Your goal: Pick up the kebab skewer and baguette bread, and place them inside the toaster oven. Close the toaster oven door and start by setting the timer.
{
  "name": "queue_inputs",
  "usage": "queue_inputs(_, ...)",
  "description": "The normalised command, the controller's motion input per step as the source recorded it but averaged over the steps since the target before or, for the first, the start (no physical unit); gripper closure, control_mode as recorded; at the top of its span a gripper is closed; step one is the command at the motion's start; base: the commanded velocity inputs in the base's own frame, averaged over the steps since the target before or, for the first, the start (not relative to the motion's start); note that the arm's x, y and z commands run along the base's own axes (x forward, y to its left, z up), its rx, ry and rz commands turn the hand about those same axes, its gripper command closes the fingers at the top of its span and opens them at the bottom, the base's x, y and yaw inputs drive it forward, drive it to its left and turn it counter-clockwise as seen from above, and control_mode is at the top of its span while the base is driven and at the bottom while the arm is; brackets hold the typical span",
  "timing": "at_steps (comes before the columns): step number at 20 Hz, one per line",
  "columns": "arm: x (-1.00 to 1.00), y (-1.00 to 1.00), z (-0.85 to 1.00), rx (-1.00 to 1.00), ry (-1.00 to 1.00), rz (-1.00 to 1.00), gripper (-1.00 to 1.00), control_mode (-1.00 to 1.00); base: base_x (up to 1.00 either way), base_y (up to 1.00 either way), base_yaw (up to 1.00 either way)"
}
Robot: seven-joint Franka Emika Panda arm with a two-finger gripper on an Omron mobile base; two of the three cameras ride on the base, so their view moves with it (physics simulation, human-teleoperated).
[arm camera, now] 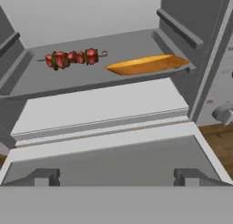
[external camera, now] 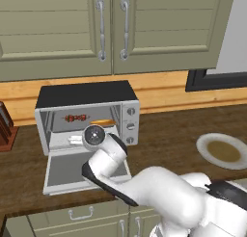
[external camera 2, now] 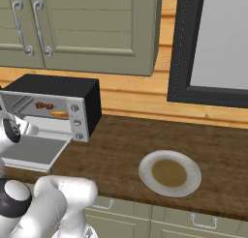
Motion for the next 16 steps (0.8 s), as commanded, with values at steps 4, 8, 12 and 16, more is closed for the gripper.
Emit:
queue_inputs(4,-1.00,0.00,0.38,0.00,0.03,0.00,-1.00,-1.00,0.00,0.00,0.00)
queue_inputs(8,-1.00,0.00,0.43,0.00,0.08,-0.06,-1.00,-1.00,0.00,0.00,0.00)
queue_inputs(12,-1.00,0.00,0.17,0.00,0.07,-0.05,-1.00,-1.00,0.00,0.00,0.00)
queue_inputs(16,-0.90,0.00,0.00,0.00,0.00,-0.01,-1.00,-1.00,0.00,0.00,0.00)
